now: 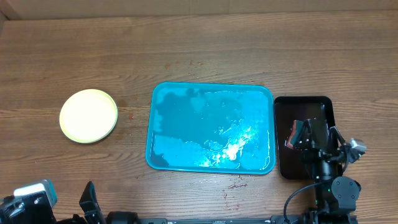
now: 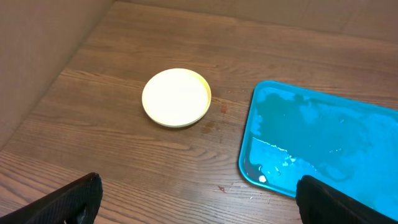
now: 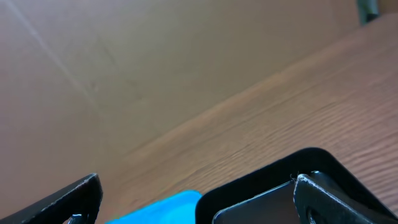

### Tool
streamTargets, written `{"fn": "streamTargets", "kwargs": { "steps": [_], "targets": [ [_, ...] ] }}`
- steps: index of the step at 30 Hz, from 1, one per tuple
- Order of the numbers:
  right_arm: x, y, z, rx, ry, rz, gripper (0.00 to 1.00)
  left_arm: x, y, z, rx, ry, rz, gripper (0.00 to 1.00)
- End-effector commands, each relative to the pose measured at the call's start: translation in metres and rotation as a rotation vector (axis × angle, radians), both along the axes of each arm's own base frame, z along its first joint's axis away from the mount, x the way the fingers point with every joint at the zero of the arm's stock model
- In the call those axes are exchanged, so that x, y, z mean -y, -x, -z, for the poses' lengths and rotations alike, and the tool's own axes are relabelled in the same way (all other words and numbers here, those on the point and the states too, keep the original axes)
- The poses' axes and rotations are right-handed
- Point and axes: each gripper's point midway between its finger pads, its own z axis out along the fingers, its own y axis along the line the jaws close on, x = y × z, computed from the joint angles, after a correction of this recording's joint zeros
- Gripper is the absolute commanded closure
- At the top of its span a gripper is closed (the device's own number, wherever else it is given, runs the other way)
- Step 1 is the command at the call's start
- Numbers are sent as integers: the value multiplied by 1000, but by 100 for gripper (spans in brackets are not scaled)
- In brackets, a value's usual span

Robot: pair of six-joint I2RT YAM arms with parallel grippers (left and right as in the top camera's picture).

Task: Clean dirty plates on tray and stack at the side

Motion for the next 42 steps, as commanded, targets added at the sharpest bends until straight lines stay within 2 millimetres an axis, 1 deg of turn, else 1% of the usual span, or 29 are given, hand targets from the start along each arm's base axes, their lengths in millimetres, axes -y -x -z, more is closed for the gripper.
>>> {"fn": "streamTargets", "kwargs": {
  "steps": [1,13,15,17,19,24,42],
  "targets": [
    [-9,0,3,-3,120,-58,0,2,1,-2,12,16,4,0],
    [-6,0,3,-7,172,-39,0,2,1,-2,12,16,4,0],
    [-8,0,2,-4,260,-56,0,2,1,-2,12,16,4,0],
    [-15,0,1,4,360,-97,0,2,1,-2,12,16,4,0],
    [-17,0,1,6,402,-108,0,2,1,-2,12,16,4,0],
    [-15,0,2,1,378,-99,0,2,1,-2,12,16,4,0],
    [-15,0,2,3,379,-99,0,2,1,-2,12,16,4,0]
  ]
}}
